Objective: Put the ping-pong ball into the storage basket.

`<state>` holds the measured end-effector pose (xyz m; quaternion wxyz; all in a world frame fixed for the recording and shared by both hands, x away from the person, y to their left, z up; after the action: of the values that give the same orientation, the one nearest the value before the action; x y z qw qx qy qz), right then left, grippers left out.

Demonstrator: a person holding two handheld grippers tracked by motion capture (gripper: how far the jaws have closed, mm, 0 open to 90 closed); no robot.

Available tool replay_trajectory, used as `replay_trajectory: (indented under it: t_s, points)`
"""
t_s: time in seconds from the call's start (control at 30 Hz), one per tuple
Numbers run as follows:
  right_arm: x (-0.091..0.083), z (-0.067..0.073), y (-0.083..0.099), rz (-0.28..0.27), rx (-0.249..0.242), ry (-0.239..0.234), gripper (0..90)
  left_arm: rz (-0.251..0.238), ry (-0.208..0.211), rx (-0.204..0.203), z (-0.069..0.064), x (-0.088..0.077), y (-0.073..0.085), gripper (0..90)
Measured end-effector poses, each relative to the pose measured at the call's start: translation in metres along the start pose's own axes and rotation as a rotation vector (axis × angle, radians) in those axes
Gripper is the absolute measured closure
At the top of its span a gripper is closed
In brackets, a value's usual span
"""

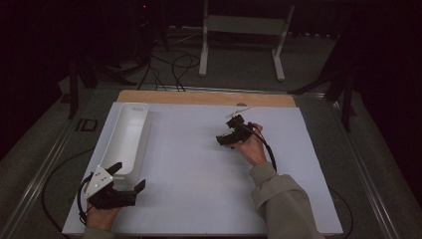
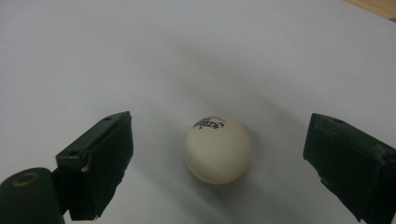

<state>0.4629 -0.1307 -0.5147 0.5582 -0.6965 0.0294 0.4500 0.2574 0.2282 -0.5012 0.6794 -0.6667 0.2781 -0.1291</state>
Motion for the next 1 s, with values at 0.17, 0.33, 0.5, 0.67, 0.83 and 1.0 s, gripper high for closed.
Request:
replay_trajectory:
  t_s: [0.17,0.33,0.5,0.67,0.83,1.0]
  points:
    - [0.0014,0.0014,0.0005,0.005,0.004,0.005,8.4,-0.001,0.000,0.000,0.0000,-0.0001,0.0000,0.0]
    - [0.0027,0.0014,0.0022,0.011,0.003,0.008,8.4,-0.001,0.000,-0.001,0.0000,-0.0001,0.0001,0.0]
    - [0.0034,0.0013,0.0031,0.018,0.008,0.009,9.3,0.000,0.000,-0.001,0.0000,-0.0001,0.0000,0.0]
    - [0.0047,0.0019,0.0046,0.035,0.001,0.014,13.9,-0.001,0.001,-0.001,0.0000,-0.0001,0.0000,0.0]
    - [0.0065,0.0021,0.0057,0.056,0.002,0.032,22.0,-0.001,0.001,0.000,0.0000,-0.0001,0.0001,0.0]
    - [0.0093,0.0020,0.0078,0.082,-0.010,0.056,29.8,-0.001,0.001,-0.001,0.0001,-0.0001,0.0001,0.0]
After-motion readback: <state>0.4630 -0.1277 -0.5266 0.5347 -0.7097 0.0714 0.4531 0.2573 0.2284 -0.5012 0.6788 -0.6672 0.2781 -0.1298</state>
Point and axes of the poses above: each handheld gripper's, and its own axes: x roughly forward along the jaws, y roughly out of its underside, z roughly to its left, the point moved 4 cm from there along x, roughly forward along the jaws, and after that the axes turned 10 degrees about -z, right-handed, at the moved point
